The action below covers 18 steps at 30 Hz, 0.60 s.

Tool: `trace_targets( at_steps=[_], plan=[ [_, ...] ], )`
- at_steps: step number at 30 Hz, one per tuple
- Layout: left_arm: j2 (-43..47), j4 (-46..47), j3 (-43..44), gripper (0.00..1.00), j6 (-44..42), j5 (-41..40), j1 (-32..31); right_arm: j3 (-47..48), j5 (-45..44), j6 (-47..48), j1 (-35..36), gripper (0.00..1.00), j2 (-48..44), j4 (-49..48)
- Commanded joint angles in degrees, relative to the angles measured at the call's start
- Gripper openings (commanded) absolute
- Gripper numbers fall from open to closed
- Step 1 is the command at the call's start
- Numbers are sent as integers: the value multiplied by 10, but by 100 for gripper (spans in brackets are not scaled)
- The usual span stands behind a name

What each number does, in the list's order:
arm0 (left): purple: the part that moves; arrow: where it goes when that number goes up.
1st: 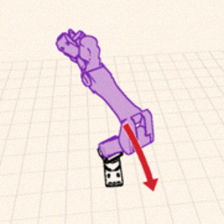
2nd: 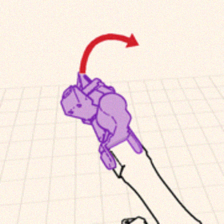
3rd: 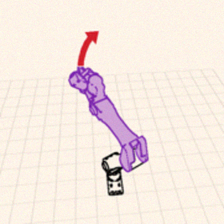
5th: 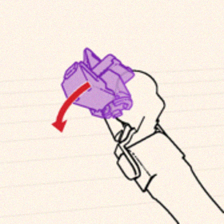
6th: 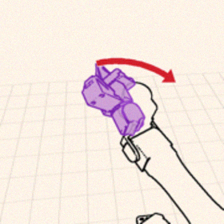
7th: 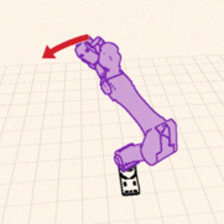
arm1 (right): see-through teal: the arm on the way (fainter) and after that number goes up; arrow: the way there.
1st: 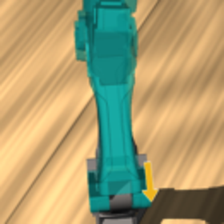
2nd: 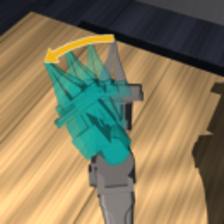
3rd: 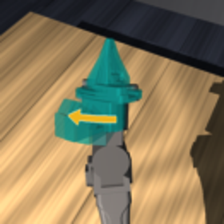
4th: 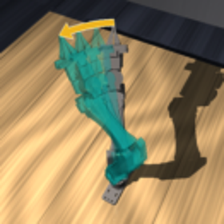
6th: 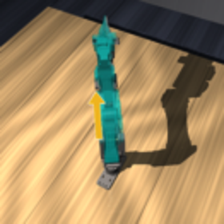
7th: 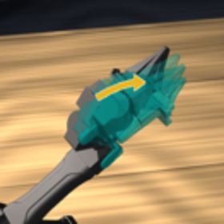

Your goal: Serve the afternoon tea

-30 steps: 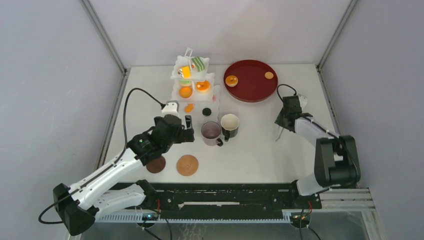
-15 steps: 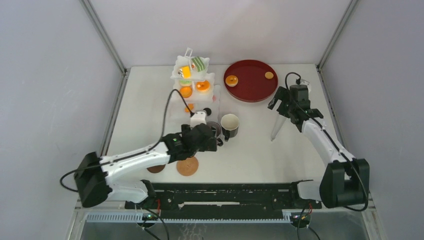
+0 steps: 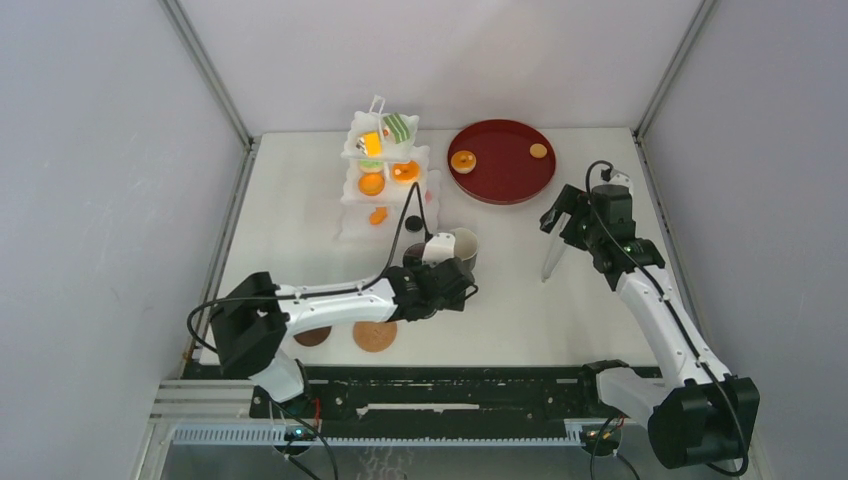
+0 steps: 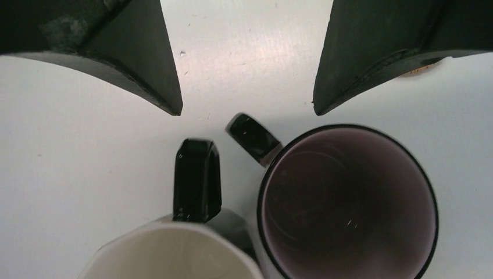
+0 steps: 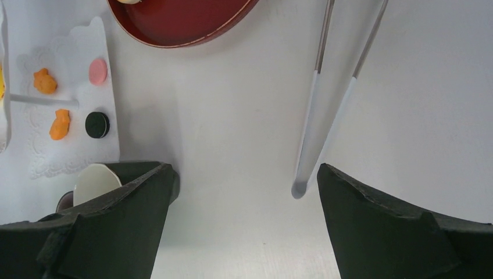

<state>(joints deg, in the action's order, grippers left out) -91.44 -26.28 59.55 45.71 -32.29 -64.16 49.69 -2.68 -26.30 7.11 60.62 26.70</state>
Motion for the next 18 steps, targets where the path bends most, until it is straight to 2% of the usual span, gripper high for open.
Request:
trace_targets(
  at_steps=[1, 5, 9, 18],
  plan=[
    [-41, -12, 62, 86, 24, -45, 1, -11, 0, 9, 2, 100, -11, -3],
    [-73, -53, 91, 78, 47, -72, 3, -16, 4, 9, 2, 100, -7, -6],
    [-51, -70, 71, 71, 78, -93, 6, -19, 3, 10, 2, 100, -4, -10],
    [0, -84, 12, 68, 127, -111, 27, -19, 8, 7, 8, 100, 12, -23]
  ],
)
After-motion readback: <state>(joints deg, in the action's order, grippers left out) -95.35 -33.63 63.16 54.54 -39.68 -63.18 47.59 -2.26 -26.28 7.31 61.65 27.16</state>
